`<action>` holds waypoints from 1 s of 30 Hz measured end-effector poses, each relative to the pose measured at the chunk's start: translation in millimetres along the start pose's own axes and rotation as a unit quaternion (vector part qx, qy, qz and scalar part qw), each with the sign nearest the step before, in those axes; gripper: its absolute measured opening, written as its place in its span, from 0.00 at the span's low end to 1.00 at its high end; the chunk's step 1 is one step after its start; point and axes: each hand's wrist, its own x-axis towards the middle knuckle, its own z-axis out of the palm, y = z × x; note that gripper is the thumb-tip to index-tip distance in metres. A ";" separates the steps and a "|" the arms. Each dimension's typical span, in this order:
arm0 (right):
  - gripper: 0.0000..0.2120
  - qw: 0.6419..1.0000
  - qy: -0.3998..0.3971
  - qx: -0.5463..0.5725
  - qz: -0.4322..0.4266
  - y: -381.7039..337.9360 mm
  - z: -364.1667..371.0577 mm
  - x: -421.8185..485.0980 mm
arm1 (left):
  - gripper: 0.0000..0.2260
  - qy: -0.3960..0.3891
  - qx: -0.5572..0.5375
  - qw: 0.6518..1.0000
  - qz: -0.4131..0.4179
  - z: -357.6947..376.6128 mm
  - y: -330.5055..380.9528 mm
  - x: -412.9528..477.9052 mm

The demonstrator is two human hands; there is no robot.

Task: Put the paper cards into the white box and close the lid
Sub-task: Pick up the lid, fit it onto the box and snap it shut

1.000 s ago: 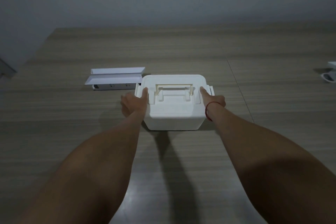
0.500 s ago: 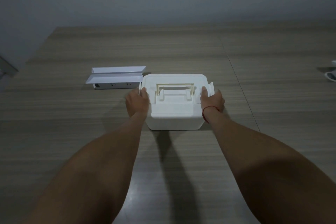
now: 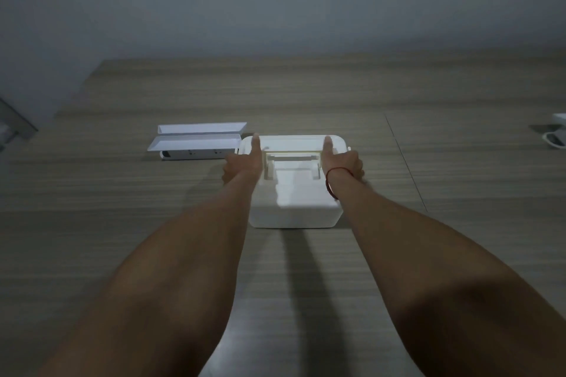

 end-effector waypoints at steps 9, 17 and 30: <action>0.36 0.992 -0.038 -0.092 -0.083 27.3 1.2 -7.9 | 0.40 -0.005 0.144 0.977 0.158 -4.5 -40.2 -12.7; 0.32 0.990 -0.004 -0.106 -0.088 28.5 6.2 -6.7 | 0.40 0.026 0.204 0.955 0.213 0.5 -50.2 -17.8; 0.29 0.984 0.010 -0.136 -0.114 -15.4 32.8 49.3 | 0.38 0.063 0.243 0.946 0.203 27.8 -4.8 26.5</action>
